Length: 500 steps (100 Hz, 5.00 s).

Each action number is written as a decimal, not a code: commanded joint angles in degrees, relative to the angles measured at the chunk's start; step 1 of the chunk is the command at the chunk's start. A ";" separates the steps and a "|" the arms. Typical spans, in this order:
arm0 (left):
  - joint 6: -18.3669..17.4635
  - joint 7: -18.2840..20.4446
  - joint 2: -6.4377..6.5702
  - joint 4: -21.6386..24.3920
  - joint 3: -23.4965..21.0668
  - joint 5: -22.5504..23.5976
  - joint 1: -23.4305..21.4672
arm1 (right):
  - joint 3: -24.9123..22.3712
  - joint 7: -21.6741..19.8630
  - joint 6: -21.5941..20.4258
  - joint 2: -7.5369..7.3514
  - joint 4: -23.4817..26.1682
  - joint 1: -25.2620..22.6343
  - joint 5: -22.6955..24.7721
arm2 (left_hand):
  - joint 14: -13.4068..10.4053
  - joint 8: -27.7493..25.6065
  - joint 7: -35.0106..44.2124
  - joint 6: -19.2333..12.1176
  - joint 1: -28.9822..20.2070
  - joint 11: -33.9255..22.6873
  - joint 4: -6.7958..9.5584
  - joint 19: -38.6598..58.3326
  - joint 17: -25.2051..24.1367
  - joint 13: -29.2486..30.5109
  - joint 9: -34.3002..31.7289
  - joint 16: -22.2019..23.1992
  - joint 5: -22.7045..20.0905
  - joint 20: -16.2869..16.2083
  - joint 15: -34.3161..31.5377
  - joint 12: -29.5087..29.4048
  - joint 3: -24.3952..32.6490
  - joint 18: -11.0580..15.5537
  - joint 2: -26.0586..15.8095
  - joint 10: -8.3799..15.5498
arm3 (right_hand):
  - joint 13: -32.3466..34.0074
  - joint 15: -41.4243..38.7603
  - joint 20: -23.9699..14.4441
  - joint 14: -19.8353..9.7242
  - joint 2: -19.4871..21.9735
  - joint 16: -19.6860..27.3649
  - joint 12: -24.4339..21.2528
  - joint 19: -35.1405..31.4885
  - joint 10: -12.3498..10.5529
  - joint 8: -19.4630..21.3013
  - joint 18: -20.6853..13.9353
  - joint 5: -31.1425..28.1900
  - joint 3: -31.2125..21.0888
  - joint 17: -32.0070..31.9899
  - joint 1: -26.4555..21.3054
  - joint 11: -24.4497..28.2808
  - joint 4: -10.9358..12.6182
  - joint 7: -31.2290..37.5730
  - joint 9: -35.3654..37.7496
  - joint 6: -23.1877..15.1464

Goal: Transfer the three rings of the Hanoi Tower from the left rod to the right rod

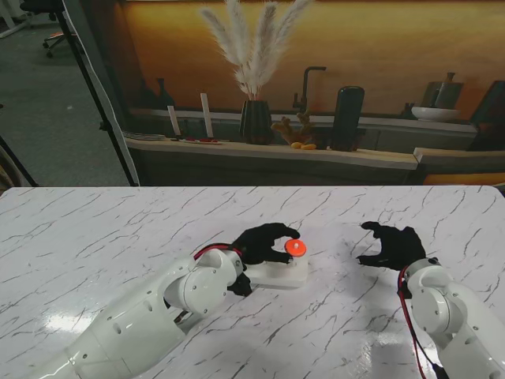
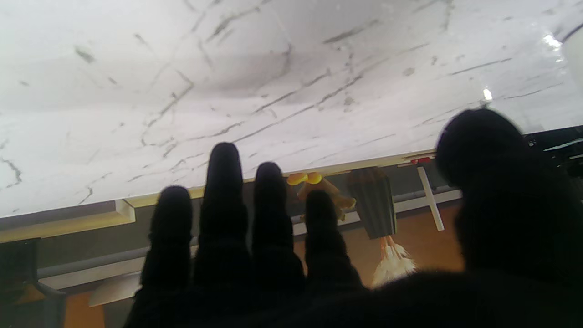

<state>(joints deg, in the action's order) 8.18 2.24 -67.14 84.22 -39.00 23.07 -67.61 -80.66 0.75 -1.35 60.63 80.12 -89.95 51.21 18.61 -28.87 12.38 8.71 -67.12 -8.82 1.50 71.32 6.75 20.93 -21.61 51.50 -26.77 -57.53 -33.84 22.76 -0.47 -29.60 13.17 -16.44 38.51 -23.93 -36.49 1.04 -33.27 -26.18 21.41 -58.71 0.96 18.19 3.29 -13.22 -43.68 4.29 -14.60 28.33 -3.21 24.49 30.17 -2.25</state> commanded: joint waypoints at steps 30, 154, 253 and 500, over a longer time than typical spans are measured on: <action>-3.98 -0.54 -0.10 -1.27 0.06 1.87 -0.47 | 0.23 -0.36 -0.02 0.16 -0.03 -0.26 0.07 | -0.97 2.96 -3.52 0.75 2.17 4.03 1.48 -25.21 -10.39 -6.69 5.48 -20.45 3.93 21.28 20.52 -2.36 8.44 -2.14 8.72 0.96 | 0.31 -0.85 0.13 -0.74 1.11 -0.16 -0.03 -1.41 -0.29 -0.72 18.30 -0.40 0.94 -0.37 -0.62 1.25 1.33 0.48 1.31 0.00; -7.20 3.72 4.53 9.09 -17.35 13.06 -12.16 | 1.39 0.13 -0.32 0.29 -0.57 0.64 -0.62 | -1.30 5.93 -7.04 3.54 7.79 7.33 -0.30 -44.53 -12.74 -14.02 13.54 -27.17 7.71 24.10 27.95 -4.52 9.00 -0.86 9.05 0.05 | 0.53 -1.13 0.22 -0.77 1.44 -0.20 -0.03 -1.52 -0.36 -0.82 18.20 -0.44 1.36 -0.42 -1.05 1.49 1.36 0.76 1.55 0.07; -5.47 1.42 4.44 1.73 -18.53 13.16 -15.07 | 1.62 0.38 -0.53 0.32 -0.35 0.97 -0.51 | -1.12 4.78 -6.49 3.88 7.83 6.97 0.60 -39.34 -11.76 -12.33 12.03 -26.03 7.46 20.85 26.75 -3.91 9.29 -0.79 10.11 0.29 | 0.68 -1.26 0.23 -0.76 1.53 -0.22 -0.01 -1.62 -0.41 -0.90 18.18 -0.42 1.47 -0.30 -1.19 1.62 1.38 0.94 1.84 0.12; -3.08 3.38 4.50 1.96 -17.29 11.54 -14.29 | 1.22 0.03 0.53 0.34 0.41 -0.08 -0.45 | -0.72 3.45 -5.13 3.12 2.92 6.46 1.54 -28.82 -10.67 -8.44 9.05 -23.21 5.40 19.87 23.62 -3.40 5.63 -0.96 6.43 -0.13 | 0.80 -1.66 0.26 -0.88 2.19 -0.23 -0.03 -1.97 -0.39 -1.03 18.10 -0.35 2.74 -0.17 -3.10 1.91 1.33 1.86 2.09 -1.38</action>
<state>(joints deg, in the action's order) 5.86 5.05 -62.39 86.45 -56.58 34.65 -81.89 -79.63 0.79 -0.85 60.66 80.44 -89.57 50.80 18.30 -24.65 7.10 11.92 -62.39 -2.48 1.55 40.33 -3.92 11.58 -12.56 27.36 -21.46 -36.36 -9.34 19.25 3.78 -29.63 18.81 -16.32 38.51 -24.64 -36.49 1.04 -31.54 -26.18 21.42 -59.40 0.96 18.19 3.29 -13.23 -41.65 4.33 -16.76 29.04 -3.21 25.63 30.76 -2.26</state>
